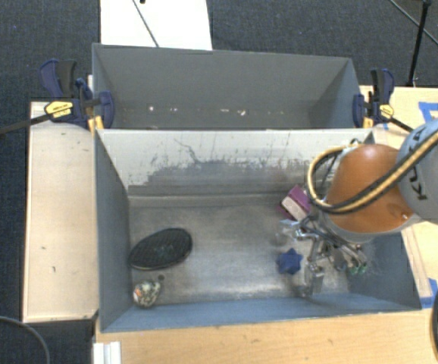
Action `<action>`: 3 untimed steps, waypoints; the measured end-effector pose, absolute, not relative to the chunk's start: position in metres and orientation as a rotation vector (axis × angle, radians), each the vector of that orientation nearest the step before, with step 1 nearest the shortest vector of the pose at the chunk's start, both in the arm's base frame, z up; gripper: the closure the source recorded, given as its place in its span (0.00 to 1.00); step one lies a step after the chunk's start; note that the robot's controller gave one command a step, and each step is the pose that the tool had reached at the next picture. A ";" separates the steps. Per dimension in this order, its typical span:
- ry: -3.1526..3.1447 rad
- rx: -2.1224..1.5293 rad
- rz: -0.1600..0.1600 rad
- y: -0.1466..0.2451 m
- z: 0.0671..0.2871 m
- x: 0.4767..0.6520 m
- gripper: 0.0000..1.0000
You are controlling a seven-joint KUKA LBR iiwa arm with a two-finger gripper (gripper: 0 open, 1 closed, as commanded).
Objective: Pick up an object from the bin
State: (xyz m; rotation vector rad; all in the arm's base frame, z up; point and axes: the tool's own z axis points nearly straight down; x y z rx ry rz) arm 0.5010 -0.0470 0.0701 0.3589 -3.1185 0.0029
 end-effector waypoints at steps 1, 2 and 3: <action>-3.120 0.361 -0.001 -0.045 0.070 0.501 1.00; -3.134 0.361 0.003 -0.044 0.193 0.542 1.00; -2.955 1.090 0.003 -0.027 0.243 0.552 1.00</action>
Offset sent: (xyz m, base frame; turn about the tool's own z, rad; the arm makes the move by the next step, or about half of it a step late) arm 0.0000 0.0000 0.0000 0.0000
